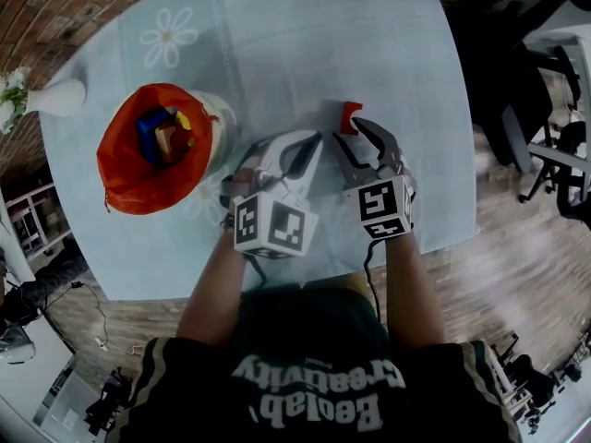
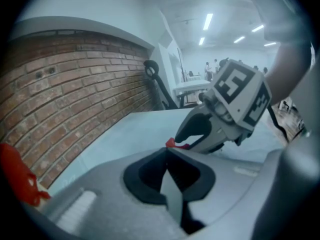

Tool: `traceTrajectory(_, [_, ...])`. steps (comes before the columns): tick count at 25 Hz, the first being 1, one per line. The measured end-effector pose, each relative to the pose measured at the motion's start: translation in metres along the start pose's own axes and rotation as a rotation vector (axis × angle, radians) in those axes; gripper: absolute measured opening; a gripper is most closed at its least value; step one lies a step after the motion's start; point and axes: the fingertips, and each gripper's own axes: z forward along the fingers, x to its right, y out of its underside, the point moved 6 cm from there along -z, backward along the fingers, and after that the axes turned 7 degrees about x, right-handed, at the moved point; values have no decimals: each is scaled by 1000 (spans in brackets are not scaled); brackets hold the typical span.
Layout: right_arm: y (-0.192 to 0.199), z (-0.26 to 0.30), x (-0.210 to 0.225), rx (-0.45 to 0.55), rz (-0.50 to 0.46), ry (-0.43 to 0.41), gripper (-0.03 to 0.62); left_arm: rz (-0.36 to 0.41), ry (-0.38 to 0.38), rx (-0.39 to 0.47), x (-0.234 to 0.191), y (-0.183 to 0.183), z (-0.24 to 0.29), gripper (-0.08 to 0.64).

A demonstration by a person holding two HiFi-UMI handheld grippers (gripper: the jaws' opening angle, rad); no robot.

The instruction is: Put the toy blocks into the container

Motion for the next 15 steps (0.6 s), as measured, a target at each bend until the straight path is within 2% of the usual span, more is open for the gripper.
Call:
traceTrajectory(10, [13,6,1,-42,14,14,164,3,11,-4,0,2,2,5])
traceTrajectory(11, [15,6,0,-48,13,11,118,4,12,-6,0,2,2,5])
traceTrajectory(15, [14,2,-4,-33,-1,4,114,9,8,-4,0,1,1,5])
